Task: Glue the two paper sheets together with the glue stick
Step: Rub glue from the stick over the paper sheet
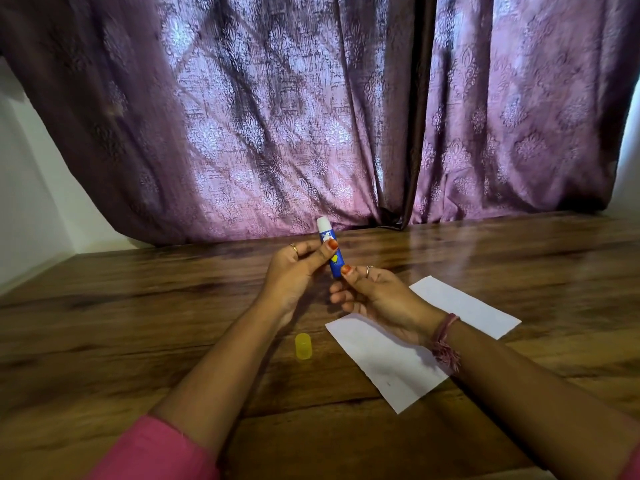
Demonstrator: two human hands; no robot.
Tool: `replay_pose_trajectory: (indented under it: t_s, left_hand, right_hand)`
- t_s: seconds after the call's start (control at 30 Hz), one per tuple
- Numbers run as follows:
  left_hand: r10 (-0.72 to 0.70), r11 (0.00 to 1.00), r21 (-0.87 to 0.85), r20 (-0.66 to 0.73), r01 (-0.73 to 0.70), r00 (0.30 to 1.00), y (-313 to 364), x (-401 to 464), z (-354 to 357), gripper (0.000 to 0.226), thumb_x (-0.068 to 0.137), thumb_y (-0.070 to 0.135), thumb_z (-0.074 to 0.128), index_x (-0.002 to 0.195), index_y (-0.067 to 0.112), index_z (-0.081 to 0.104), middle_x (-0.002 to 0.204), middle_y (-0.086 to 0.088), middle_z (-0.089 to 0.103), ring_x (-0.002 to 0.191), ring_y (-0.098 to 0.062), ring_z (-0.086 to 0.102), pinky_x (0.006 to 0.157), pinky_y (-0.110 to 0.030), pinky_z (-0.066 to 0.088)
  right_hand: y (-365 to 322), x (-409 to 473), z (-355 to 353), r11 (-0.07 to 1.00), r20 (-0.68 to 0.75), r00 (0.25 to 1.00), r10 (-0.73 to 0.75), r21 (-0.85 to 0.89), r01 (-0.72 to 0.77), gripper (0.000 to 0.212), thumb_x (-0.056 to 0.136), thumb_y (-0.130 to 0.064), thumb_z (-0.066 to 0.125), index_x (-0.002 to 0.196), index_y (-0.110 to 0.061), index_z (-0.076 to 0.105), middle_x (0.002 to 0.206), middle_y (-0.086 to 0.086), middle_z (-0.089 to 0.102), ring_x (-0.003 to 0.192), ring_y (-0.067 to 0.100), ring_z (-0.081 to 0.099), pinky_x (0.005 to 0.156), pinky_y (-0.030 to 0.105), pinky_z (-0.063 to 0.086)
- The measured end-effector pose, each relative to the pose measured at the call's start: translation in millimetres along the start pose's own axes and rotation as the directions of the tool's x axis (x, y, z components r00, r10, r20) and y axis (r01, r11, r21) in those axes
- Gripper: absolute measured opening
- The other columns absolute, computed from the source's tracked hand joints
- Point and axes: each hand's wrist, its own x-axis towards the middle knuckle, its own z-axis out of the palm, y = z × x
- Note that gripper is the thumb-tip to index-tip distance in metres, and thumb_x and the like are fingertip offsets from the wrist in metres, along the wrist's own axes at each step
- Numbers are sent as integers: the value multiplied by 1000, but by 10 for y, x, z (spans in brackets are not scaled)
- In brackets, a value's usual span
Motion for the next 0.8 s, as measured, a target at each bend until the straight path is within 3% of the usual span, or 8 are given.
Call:
replay_pose_trajectory:
  t_s: [0.17, 0.27, 0.33, 0.5, 0.63, 0.8]
  left_hand:
    - [3, 1000, 17, -11, -3, 1000, 0, 9, -21, 19, 67, 29, 75, 77, 13, 73, 76, -7, 70, 76, -22, 59, 78, -37, 48]
    - [2, 999, 50, -12, -1, 1000, 13, 20, -41, 22, 69, 28, 74, 82, 11, 72, 75, -5, 71, 65, -13, 62, 66, -28, 53]
    - [-17, 999, 46, -11, 17, 1000, 7, 18, -35, 22, 68, 28, 74, 82, 11, 73, 76, -8, 72, 63, -14, 64, 63, -29, 54]
    - [-31, 999, 41, 6, 30, 1000, -11, 5, -13, 28, 63, 35, 78, 80, 13, 74, 79, -10, 72, 66, -19, 65, 65, -32, 55]
    - [-39, 999, 28, 12, 38, 999, -5, 3, -23, 27, 62, 37, 78, 78, 16, 74, 77, -10, 71, 66, -23, 62, 69, -36, 52]
    - [-38, 999, 29, 7, 38, 999, 1, -14, -1, 25, 65, 32, 75, 79, 12, 71, 72, -10, 69, 61, -22, 59, 60, -29, 52]
  right_hand:
    - [-4, 5, -11, 999, -21, 999, 33, 32, -32, 18, 96, -15, 49, 100, -5, 62, 80, 6, 66, 66, 7, 64, 57, 16, 52]
    - [-17, 1, -11, 998, -50, 998, -34, -63, 30, 19, 80, -20, 67, 96, -10, 67, 80, 1, 69, 70, 6, 64, 56, 15, 51]
    - [-11, 11, -19, 993, -73, 996, -52, -106, 44, 23, 73, -19, 71, 94, -10, 68, 78, -2, 72, 70, 5, 65, 56, 15, 50]
    - [20, 35, -52, 990, -84, 994, -65, -130, 54, 6, 87, -9, 62, 90, -9, 67, 74, 2, 67, 66, 7, 61, 56, 15, 49]
    - [12, 24, -53, 994, -40, 999, -36, -101, 32, 11, 94, -11, 53, 95, -8, 63, 79, 5, 65, 68, 6, 62, 58, 16, 51]
    - [6, 7, -45, 1000, 23, 999, 26, 11, -26, 18, 97, -13, 45, 102, -4, 59, 84, 6, 65, 68, 5, 64, 61, 16, 53]
